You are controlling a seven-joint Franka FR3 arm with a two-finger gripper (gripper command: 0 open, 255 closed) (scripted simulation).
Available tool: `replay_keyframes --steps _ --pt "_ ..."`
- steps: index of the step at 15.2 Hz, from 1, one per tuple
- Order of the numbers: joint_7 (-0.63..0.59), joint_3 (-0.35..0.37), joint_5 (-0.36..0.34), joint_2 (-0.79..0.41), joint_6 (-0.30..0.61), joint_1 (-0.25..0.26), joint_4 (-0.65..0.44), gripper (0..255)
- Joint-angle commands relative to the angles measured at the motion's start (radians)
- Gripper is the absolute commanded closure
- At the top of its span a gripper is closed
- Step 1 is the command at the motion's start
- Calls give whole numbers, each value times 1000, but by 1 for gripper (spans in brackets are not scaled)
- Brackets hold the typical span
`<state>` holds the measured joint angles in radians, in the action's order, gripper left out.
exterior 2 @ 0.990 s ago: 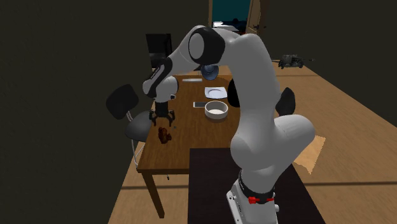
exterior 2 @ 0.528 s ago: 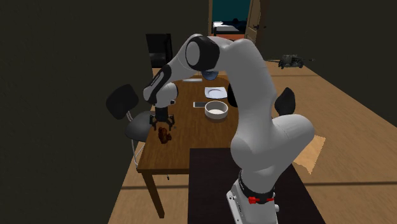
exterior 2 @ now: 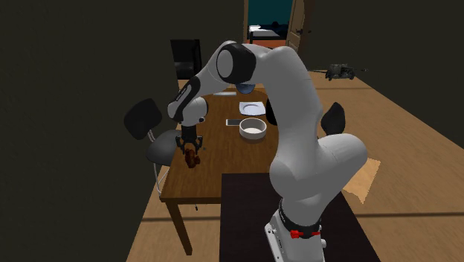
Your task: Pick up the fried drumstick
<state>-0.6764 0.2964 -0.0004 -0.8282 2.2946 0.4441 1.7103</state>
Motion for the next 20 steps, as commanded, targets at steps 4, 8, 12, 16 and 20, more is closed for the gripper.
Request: replay_keyframes --steps 4,8,12,16,20 --pt "-2 1 2 13 -4 -2 10 255" --pt "-4 10 9 57 -32 -9 24 255" --pt "-7 17 16 99 -63 -16 36 255" --pt "-9 25 24 140 -95 -23 43 255" --pt "-10 29 28 161 -113 -26 46 255"
